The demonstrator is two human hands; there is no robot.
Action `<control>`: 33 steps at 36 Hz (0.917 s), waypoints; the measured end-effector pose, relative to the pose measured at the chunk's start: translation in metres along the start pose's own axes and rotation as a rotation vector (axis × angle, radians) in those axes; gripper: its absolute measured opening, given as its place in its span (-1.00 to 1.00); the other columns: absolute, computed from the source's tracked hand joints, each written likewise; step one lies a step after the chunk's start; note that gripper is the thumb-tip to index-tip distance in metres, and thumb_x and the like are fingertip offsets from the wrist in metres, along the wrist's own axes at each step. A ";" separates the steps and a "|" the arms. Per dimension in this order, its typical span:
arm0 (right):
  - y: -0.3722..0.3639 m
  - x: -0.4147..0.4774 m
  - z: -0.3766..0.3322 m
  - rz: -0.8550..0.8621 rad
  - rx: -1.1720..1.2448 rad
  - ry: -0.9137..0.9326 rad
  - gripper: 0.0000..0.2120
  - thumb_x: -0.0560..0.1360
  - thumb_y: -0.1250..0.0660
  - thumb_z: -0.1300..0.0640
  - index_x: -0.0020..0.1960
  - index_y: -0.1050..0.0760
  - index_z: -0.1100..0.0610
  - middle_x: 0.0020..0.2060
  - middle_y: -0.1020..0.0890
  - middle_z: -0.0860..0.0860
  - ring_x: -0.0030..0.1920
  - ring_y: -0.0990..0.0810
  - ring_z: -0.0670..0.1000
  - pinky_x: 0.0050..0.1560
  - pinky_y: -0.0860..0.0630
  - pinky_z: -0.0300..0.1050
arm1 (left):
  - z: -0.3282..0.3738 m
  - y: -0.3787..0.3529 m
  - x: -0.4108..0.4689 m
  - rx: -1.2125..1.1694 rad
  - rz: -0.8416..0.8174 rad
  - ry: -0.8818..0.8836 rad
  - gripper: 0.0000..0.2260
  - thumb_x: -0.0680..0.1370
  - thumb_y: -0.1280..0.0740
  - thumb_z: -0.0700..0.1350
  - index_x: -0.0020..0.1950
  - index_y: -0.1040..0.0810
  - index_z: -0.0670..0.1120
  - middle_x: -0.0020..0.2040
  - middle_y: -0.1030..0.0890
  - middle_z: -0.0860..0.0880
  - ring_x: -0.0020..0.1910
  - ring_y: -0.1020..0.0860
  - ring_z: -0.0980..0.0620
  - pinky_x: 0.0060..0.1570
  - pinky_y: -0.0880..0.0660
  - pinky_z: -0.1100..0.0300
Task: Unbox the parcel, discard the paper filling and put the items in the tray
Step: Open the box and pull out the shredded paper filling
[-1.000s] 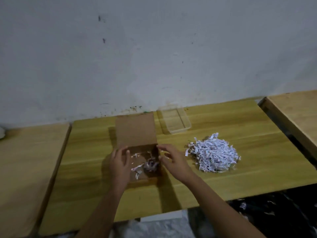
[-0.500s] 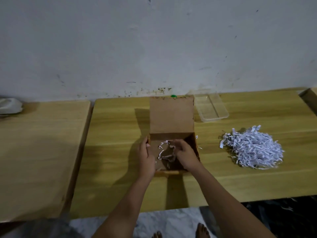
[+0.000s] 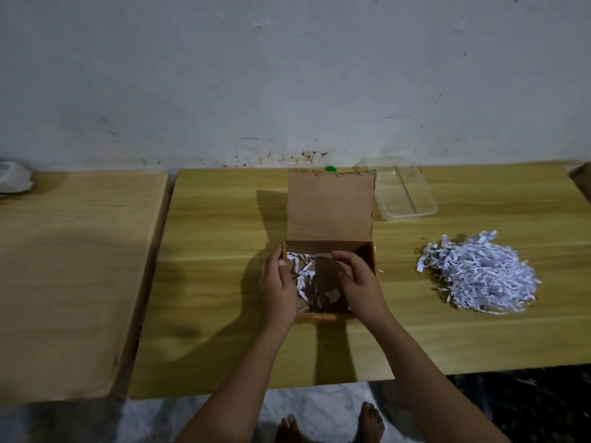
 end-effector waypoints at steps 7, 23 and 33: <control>-0.005 0.001 0.001 -0.061 -0.033 0.012 -0.64 0.45 -0.18 0.46 0.17 -0.48 0.18 0.09 -0.51 0.00 0.13 -0.45 -0.10 0.06 -0.32 -0.51 | 0.000 0.000 -0.001 0.000 -0.011 0.013 -0.69 0.62 -0.09 -0.22 0.34 -0.40 -0.20 0.26 -0.46 -0.17 0.19 -0.43 0.01 0.12 -0.28 0.37; 0.000 -0.010 -0.010 -0.044 -0.068 0.013 -0.67 0.48 -0.18 0.41 0.16 -0.47 0.14 0.05 -0.51 -0.05 0.09 -0.45 -0.11 0.03 -0.39 -0.39 | 0.003 0.000 -0.004 0.018 -0.009 0.043 -0.68 0.62 -0.09 -0.22 0.36 -0.38 -0.20 0.30 -0.43 -0.20 0.24 -0.42 -0.08 0.03 -0.23 0.47; -0.027 0.005 -0.018 -0.199 -0.019 -0.021 -0.72 0.53 -0.15 0.35 0.18 -0.45 0.15 0.07 -0.50 -0.03 0.13 -0.45 -0.09 0.19 -0.42 -0.18 | 0.005 0.001 -0.005 0.020 -0.028 0.042 -0.67 0.63 -0.07 -0.19 0.38 -0.36 -0.17 0.32 -0.41 -0.14 0.15 -0.35 0.13 -0.04 -0.20 0.54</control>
Point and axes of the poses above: each hand's wrist, its own x-axis towards the middle knuckle, its own y-axis out of the back of the hand, z = x × y, the point moved 3 cm from there along x, towards the middle knuckle
